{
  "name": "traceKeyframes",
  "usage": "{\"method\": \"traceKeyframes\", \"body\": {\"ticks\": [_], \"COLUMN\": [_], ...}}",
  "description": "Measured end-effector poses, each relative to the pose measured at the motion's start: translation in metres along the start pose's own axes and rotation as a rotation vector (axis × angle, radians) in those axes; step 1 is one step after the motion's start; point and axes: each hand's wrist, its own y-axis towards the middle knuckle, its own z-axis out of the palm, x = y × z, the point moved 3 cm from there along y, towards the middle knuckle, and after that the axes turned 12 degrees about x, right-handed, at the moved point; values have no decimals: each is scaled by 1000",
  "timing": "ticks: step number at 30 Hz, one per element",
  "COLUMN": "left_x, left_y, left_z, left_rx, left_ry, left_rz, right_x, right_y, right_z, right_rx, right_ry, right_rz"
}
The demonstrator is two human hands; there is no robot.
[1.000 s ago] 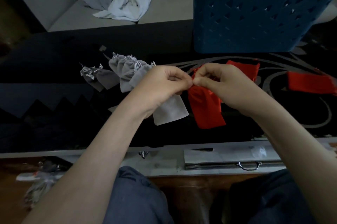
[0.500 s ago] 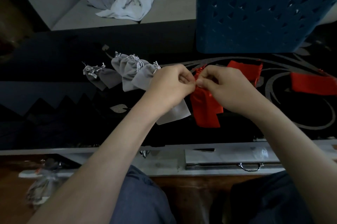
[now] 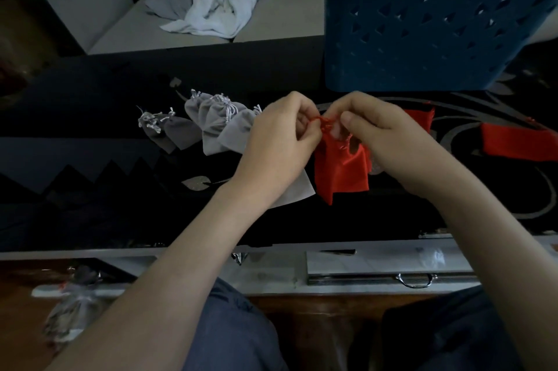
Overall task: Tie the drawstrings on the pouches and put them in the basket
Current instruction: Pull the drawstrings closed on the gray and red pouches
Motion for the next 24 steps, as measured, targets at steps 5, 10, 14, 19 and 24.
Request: {"method": "traceKeyframes", "body": {"ticks": [5,10,14,19,24], "left_x": [-4,-6,-9,-7,-8], "left_y": [-3,-5,-5,-6,-5], "left_z": [1,3,3,4,6], "left_rx": [-15,-48,-101,-144,-186], "left_ry": [-49,-53,-28,-25,-30], "left_rz": [117,137,165,177,201], "right_x": [0,0,1,2,-3], "right_y": [0,-1,-3,-5,-5], "right_z": [-5,-6,-6,-3,-3], "right_rx": [-20,-86,-117,-168,-243], "right_ry": [18,-64,-23,2,7], "right_rz": [-71,-108,-125,-140,-98]}}
